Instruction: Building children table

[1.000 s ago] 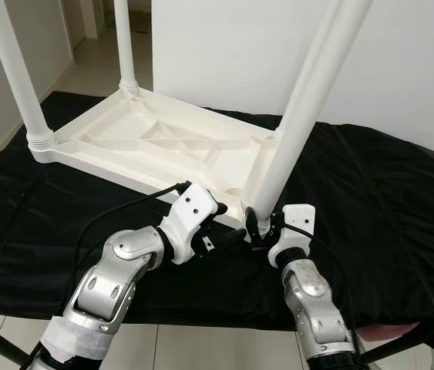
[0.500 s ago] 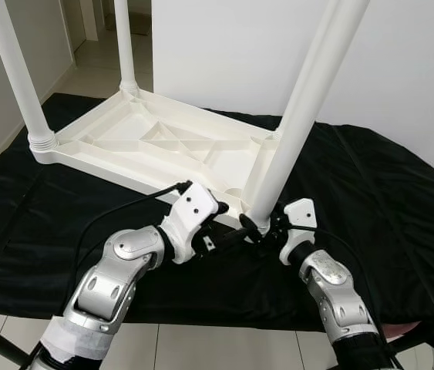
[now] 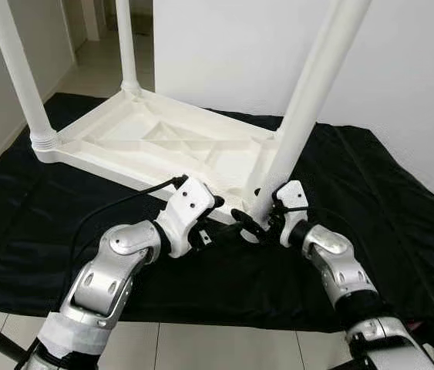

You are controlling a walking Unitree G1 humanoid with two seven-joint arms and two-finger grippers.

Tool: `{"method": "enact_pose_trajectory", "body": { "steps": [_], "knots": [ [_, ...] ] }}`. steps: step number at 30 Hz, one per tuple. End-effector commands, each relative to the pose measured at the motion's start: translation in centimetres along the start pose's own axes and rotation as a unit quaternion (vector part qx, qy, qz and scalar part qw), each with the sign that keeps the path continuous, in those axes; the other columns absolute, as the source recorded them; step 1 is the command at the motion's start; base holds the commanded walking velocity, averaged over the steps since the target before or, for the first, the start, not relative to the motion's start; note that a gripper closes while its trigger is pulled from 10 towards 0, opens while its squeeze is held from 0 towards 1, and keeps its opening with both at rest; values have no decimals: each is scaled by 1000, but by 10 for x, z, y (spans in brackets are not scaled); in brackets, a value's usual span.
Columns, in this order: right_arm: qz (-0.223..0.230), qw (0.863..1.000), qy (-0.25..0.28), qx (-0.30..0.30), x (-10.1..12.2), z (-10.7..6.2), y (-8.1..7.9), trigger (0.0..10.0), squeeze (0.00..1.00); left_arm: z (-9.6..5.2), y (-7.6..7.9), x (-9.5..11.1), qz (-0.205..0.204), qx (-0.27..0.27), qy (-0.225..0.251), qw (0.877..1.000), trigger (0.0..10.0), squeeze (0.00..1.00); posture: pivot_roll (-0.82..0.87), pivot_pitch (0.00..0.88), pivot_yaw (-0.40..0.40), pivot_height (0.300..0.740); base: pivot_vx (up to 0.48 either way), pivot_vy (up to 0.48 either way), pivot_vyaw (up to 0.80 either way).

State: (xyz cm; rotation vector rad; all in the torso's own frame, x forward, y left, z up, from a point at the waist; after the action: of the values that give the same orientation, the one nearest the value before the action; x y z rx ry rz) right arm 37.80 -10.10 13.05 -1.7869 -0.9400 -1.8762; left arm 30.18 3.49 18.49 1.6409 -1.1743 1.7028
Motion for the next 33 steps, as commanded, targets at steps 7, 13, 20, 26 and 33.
{"method": "enact_pose_trajectory", "body": {
  "steps": [7,13,20,26,33],
  "knots": [
    [15,999,-21,42,-13,14,-19,0,0,-1,-2,1,2,31,3,1000,10000,0,47,0,-86,740,0,0,0],
    [26,998,-22,52,-17,13,-24,0,0,-1,-3,2,2,36,4,999,10000,0,49,0,-96,740,0,0,0],
    [31,999,-2,19,-17,6,-23,10000,0,2,0,1,-4,37,8,999,10000,0,24,0,-110,740,0,0,0],
    [35,996,-36,-72,-23,7,-19,10000,0,8,3,2,-14,38,16,999,10000,0,8,0,-116,740,0,0,0],
    [83,975,-24,-206,-17,6,-15,10000,0,12,7,1,-17,38,20,999,10000,0,-3,0,-121,740,0,0,0]
  ]
}}
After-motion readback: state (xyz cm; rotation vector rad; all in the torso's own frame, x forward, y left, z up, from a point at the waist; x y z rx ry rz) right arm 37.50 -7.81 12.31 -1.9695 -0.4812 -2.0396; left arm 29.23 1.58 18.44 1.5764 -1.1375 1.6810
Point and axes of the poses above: a point about 5 cm out from each wrist's last joint towards the gripper, its own z axis pointing out of the wrist towards the gripper, its own x axis along the axis of the wrist's last joint, y = z × x, the point moved 5 cm from there along z, pointing out of the wrist towards the gripper, and after that the axes turned 1 degree about -z, right-handed, at the moved point
